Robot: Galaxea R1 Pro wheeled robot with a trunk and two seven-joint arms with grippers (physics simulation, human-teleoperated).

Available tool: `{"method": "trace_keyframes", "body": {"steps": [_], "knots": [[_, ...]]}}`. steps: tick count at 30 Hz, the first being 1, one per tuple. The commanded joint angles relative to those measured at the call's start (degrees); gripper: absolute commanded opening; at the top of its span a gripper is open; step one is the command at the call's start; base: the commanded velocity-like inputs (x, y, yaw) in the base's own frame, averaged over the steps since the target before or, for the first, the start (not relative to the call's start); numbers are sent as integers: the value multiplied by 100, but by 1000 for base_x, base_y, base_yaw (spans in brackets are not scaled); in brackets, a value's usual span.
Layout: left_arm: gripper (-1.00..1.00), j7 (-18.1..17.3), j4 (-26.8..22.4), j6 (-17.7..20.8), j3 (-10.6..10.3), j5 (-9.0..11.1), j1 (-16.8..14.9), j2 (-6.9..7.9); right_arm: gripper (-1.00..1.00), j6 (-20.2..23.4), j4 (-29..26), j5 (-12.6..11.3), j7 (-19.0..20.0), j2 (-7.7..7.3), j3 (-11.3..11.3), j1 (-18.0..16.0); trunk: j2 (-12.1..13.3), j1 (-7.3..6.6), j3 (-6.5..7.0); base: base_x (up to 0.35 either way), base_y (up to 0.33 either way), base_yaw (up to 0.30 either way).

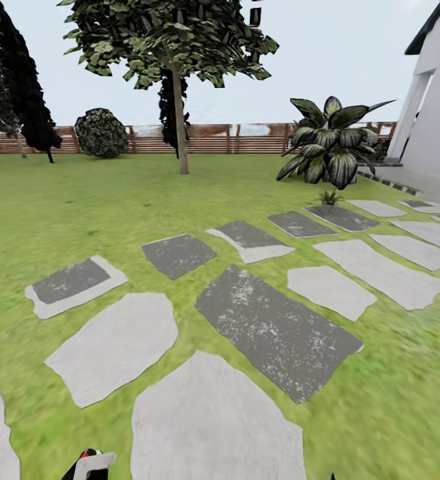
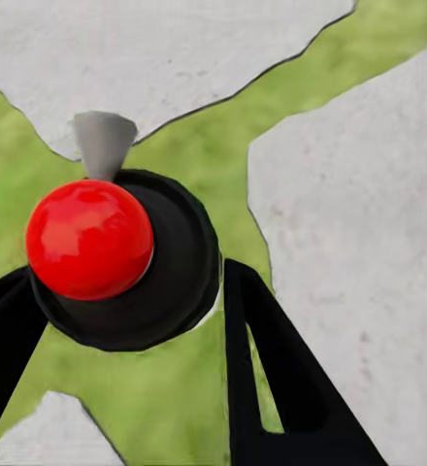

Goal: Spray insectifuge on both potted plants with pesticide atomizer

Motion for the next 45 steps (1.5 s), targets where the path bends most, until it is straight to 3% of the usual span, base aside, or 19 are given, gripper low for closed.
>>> {"method": "trace_keyframes", "body": {"steps": [1, 45], "knots": [[-100, -2, 2, -18, 4, 22, -2, 0, 100, -18, 8, 29, -2, 2, -14, -5, -2, 2, -5, 338, 0, -257], [-100, -3, 2, -19, 2, 17, -2, -8, 100, -18, 9, 37, -2, 9, -5, -5, -2, 2, -5, 338, 0, -25]]}}
